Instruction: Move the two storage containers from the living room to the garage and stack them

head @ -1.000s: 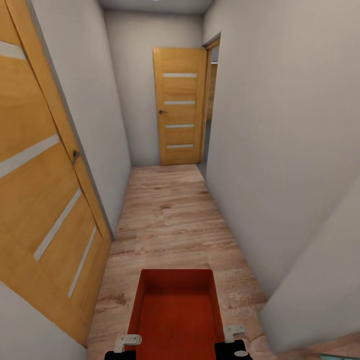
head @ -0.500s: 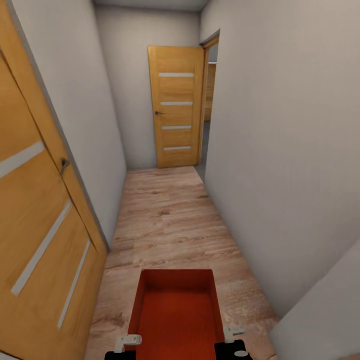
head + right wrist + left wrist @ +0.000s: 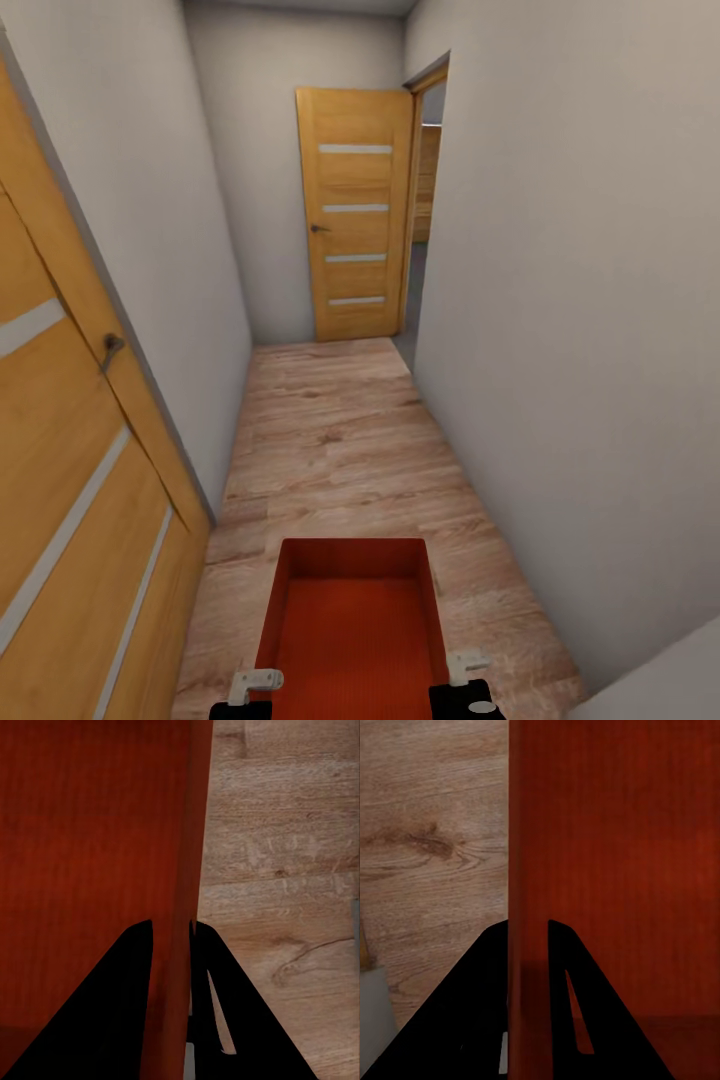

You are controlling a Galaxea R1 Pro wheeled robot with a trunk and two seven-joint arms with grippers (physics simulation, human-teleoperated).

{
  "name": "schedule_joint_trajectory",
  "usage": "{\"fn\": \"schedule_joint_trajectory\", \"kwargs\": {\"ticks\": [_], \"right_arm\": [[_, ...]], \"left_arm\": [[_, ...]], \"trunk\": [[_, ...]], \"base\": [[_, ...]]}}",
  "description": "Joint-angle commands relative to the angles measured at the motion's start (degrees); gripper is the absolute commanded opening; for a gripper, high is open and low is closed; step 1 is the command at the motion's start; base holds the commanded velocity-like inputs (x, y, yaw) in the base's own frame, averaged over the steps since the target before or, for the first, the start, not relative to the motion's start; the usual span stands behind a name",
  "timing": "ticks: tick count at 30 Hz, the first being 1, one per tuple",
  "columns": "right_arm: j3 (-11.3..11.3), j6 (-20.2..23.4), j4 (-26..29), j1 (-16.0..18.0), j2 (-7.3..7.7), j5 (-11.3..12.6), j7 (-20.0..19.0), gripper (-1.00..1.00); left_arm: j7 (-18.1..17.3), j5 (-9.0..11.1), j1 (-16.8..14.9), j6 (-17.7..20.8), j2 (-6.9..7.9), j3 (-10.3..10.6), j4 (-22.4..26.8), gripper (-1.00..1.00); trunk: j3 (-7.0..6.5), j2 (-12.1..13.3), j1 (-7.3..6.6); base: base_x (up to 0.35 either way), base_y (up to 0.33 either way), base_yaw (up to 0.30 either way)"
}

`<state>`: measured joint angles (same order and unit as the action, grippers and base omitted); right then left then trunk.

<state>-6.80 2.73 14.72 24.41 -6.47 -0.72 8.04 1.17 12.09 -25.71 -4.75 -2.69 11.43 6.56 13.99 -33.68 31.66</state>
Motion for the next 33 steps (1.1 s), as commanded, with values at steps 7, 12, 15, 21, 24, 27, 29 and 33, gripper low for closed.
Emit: {"fn": "schedule_joint_trajectory", "kwargs": {"ticks": [7,12,15,21,24,27,29,33], "right_arm": [[-1.2,0.2,0.2,0.0,-0.03,0.3,0.0,-1.0],[-1.2,0.2,0.2,0.0,-0.03,0.3,0.0,-1.0],[-1.2,0.3,0.2,0.0,-0.03,0.3,0.0,-1.0],[-1.2,0.2,0.2,0.0,-0.03,0.3,0.0,-1.0],[-1.2,0.2,0.2,0.0,-0.03,0.3,0.0,-1.0],[-1.2,0.2,0.2,0.0,-0.03,0.3,0.0,-1.0],[-1.2,0.2,0.2,0.0,-0.03,0.3,0.0,-1.0],[-1.2,0.3,0.1,0.0,-0.03,0.3,0.0,-1.0]], "left_arm": [[-0.1,0.7,0.0,-0.2,-0.12,2.4,-0.1,-1.0],[-0.1,0.7,0.0,-0.2,-0.12,2.4,-0.1,-1.0],[-0.1,0.7,0.0,-0.2,-0.12,2.4,-0.1,-1.0],[-0.1,0.7,0.0,-0.2,-0.12,2.4,-0.1,-1.0],[-0.1,0.7,0.0,-0.2,-0.12,2.4,-0.1,-1.0],[-0.1,0.7,0.0,-0.2,-0.12,2.4,-0.1,-1.0],[-0.1,0.7,0.0,-0.2,-0.12,2.4,-0.1,-1.0],[-0.1,0.7,0.0,-0.2,-0.12,2.4,-0.1,-1.0]], "trunk": [[0.08,-0.1,0.05],[0.08,-0.1,0.05],[0.08,-0.1,0.05],[0.08,-0.1,0.05],[0.08,-0.1,0.05],[0.08,-0.1,0.05],[0.08,-0.1,0.05],[0.08,-0.1,0.05]], "base": [[0.331,0.004,0.0],[0.341,0.001,0.0],[0.342,0.0,0.0],[0.343,0.0,0.0],[0.343,0.0,0.0],[0.343,0.0,0.0],[0.343,0.0,0.0],[0.343,0.0,0.0]]}}
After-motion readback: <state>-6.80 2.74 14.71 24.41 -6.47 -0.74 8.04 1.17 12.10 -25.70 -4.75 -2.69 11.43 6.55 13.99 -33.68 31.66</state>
